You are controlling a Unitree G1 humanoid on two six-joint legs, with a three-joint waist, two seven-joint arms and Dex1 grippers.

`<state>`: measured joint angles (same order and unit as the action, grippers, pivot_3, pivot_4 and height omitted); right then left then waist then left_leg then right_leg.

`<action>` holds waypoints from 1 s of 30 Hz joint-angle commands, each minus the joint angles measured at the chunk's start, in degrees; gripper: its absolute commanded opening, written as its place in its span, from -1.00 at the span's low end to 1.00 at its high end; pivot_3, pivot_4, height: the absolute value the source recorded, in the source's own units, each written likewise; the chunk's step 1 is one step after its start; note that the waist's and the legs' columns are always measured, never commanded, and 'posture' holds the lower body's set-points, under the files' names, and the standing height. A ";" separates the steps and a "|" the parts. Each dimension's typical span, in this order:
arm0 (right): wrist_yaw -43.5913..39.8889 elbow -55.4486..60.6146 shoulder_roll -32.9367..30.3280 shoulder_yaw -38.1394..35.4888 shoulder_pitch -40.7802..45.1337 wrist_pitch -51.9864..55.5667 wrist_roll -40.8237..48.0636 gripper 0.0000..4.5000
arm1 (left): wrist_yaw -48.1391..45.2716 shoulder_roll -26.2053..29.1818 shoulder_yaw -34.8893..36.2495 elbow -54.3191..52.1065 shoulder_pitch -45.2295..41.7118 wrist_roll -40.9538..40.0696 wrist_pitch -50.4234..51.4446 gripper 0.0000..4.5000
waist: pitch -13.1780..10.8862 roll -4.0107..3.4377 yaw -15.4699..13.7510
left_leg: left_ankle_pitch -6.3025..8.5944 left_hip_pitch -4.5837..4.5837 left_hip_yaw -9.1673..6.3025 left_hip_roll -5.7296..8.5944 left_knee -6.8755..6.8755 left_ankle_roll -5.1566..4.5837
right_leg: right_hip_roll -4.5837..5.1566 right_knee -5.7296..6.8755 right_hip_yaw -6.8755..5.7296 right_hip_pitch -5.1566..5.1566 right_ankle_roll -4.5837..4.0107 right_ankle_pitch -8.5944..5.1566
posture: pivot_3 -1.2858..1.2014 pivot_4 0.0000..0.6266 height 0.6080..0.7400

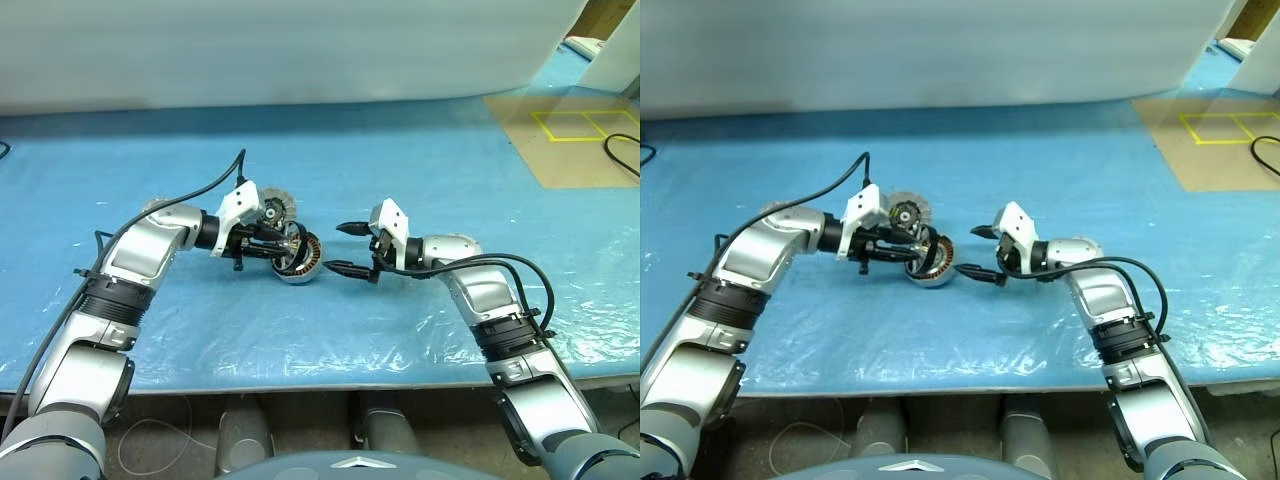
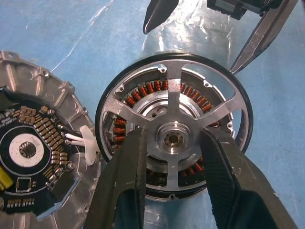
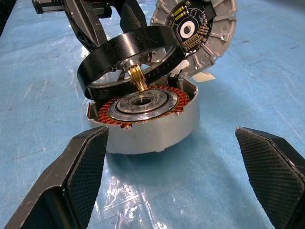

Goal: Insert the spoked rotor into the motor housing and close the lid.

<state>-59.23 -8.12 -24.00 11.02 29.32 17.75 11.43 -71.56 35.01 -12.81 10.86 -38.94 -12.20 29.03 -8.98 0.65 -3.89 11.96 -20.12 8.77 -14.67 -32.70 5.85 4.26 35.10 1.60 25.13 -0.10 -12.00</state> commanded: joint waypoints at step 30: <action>-0.15 0.47 0.02 0.16 -0.21 -0.93 0.42 1.00 | 1.49 0.71 0.55 -3.14 -0.67 -2.21 3.91 -0.42 | 0.00 0.00 0.00 | 0.00 -0.01 0.00 0.00 -0.01 0.00 | 0.00 0.00 0.00 0.00 0.00 0.00 | 0.03 -0.52 1.00</action>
<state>-59.30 -8.25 -24.00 11.58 28.68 17.61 11.32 -70.20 35.16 -12.83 9.34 -39.75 -14.08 32.79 -8.98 0.65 -3.88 11.96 -20.12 8.77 -14.67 -32.71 5.85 4.25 35.10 1.60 25.13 -0.10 -12.00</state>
